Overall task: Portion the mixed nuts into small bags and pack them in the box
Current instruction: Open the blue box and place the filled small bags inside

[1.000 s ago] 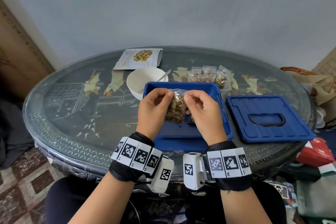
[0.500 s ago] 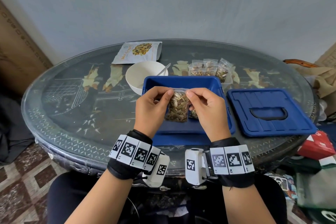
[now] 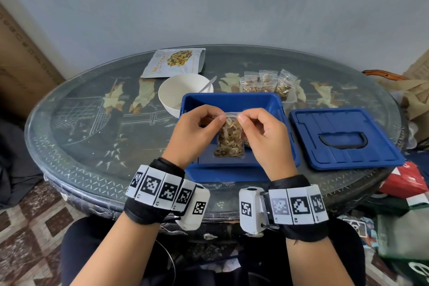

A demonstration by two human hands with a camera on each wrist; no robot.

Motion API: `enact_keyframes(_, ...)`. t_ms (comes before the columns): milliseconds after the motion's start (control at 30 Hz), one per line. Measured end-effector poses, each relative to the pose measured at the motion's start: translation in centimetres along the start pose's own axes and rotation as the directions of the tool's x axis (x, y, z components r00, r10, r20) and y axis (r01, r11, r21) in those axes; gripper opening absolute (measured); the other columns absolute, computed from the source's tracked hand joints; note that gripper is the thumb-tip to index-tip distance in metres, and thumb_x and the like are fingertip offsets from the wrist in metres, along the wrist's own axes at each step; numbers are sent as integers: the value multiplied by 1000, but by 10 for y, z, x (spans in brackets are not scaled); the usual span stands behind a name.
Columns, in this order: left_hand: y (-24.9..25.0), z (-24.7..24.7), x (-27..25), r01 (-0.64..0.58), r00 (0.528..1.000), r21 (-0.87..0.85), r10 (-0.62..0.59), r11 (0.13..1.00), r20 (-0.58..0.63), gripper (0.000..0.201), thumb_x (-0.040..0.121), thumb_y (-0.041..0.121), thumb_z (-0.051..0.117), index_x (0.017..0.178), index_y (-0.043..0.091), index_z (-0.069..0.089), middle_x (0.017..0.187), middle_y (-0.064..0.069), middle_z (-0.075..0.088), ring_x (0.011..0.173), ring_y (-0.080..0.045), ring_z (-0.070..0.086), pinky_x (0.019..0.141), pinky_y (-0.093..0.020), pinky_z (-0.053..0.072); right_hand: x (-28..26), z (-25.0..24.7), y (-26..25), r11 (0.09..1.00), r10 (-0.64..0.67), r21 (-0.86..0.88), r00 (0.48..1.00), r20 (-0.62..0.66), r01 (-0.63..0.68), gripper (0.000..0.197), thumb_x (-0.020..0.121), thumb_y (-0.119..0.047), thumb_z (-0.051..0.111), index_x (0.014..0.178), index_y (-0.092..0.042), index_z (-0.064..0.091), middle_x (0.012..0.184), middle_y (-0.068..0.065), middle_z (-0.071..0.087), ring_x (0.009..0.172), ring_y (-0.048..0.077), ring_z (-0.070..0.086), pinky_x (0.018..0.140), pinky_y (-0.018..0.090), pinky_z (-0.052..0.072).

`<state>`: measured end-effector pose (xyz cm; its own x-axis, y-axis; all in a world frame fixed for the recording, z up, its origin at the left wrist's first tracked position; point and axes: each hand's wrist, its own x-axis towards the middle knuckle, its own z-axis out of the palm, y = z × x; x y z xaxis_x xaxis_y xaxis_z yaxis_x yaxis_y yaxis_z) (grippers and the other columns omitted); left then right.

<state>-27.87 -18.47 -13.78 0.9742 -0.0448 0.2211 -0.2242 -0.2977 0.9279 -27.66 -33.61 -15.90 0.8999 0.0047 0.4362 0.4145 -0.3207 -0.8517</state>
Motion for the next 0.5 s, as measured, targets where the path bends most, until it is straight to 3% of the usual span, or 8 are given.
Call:
enact_keyframes(100,0,1,-1,-27,999,79,30,997,-38,10,90,11,57,84,18,62,81,15,61,71,10,56,66,-4,40,1,-2,-1,1000,17,25,998,55,-19,7,90,-11,58,92,-17,62,81,-16,61,72,0,58,68,15,49)
enact_keyframes(333,1,7,-7,-114,991,180,126,977,-53,9,90,7,56,85,14,59,81,12,59,63,13,49,60,-2,34,3,-7,-6,1000,16,-12,988,156,-14,13,89,-7,59,95,-17,63,89,-9,61,79,-8,56,69,5,41)
enact_keyframes(500,5,0,-6,-60,998,115,56,992,35,8,88,12,60,86,19,63,81,16,62,66,11,54,62,-6,39,4,-12,-5,997,17,-71,988,151,-6,10,88,-7,61,91,-14,66,84,-12,60,77,-7,55,70,6,41)
